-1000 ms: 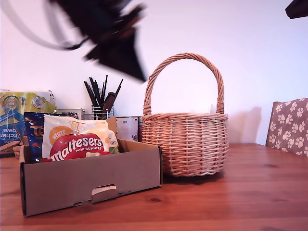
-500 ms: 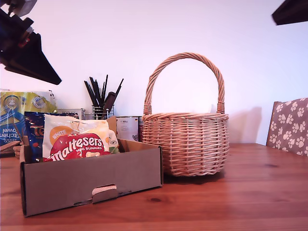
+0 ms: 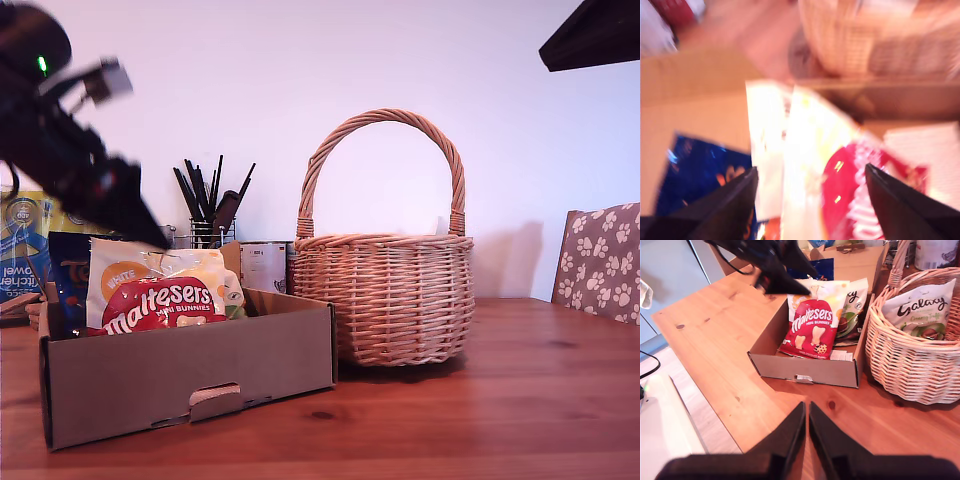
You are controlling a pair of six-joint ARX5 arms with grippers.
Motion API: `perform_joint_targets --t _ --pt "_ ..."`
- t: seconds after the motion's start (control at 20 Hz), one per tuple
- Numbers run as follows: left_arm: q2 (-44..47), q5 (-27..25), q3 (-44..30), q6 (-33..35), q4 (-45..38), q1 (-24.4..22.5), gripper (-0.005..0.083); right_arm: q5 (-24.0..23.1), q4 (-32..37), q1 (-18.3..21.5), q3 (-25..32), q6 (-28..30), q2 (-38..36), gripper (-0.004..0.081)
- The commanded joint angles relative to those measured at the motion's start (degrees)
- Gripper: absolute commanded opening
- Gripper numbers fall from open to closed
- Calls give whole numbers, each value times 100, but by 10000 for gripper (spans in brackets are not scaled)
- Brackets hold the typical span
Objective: Move the bags of Easter eggs from the cardboard box on the left into the woven basket on the right side.
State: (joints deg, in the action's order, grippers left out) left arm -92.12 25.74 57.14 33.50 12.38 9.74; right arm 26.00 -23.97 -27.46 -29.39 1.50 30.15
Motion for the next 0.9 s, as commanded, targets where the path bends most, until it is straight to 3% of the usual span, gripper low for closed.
perform_joint_targets --t 0.0,0.35,0.5,0.85 --pt "-177 -9 -44 52 87 -7 657 4 52 -31 109 4 -31 -13" --pt "-192 1016 -44 -175 984 452 652 2 61 -31 109 7 -31 -13" --pt "-238 798 -46 -199 1294 737 600 2 66 -33 109 7 -31 -13" --pt "-1086 723 -46 -199 1436 894 598 2 81 -33 109 4 -31 -13"
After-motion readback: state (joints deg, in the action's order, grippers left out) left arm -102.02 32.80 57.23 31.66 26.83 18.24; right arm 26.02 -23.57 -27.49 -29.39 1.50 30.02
